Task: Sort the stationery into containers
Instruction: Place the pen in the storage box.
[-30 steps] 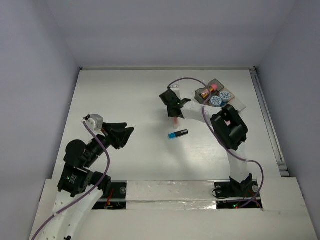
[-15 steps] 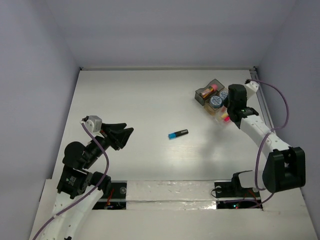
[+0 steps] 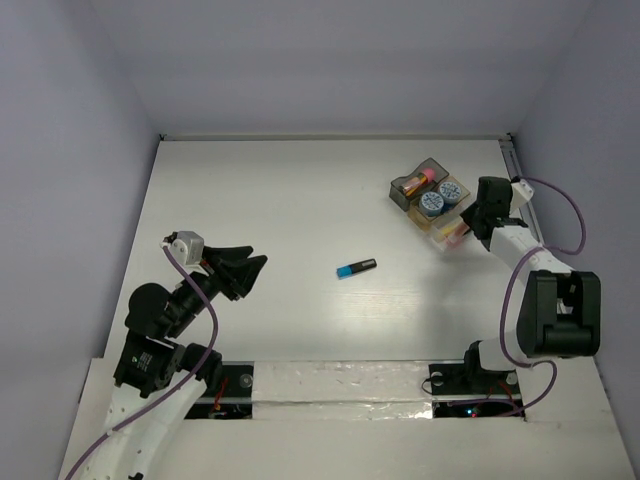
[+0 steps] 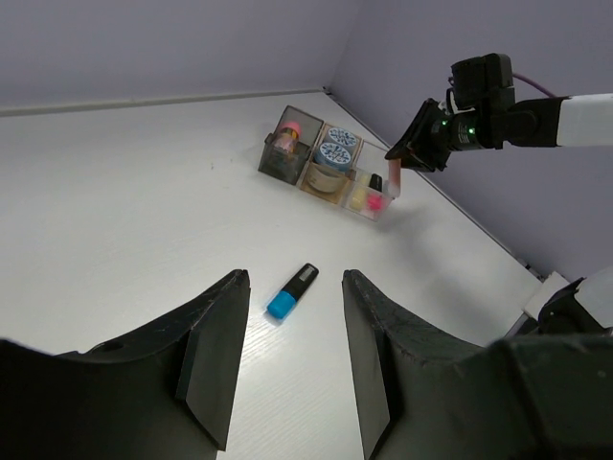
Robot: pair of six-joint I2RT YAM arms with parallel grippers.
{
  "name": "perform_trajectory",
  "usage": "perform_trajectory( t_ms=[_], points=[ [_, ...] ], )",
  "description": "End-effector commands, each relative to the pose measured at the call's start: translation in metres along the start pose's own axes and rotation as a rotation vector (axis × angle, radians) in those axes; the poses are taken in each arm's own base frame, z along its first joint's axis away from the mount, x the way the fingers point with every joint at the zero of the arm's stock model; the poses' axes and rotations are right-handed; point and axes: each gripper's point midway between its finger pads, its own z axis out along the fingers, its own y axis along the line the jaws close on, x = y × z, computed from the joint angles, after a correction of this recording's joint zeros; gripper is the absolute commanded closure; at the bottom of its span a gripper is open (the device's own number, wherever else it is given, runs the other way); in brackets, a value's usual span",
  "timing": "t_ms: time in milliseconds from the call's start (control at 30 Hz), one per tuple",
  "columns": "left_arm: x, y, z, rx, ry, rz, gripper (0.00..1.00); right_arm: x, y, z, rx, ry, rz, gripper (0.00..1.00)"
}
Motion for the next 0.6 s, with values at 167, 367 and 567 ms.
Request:
perform_trajectory(
  t_ms=[167, 367, 567],
  points=[
    [-0.010, -0.003, 0.000, 0.016, -0.041, 0.021, 0.59, -0.023, 0.026, 0.011, -0.074, -0.035, 0.093, 0.70],
    [-0.010, -0.003, 0.001, 0.015, -0.039, 0.021, 0.59, -0.026, 0.027, 0.003, -0.101, -0.053, 0.088, 0.38],
    [-0.009, -0.003, 0.001, 0.016, -0.036, 0.020, 0.59, -0.026, 0.040, -0.016, -0.203, -0.037, 0.019, 0.46]
  ],
)
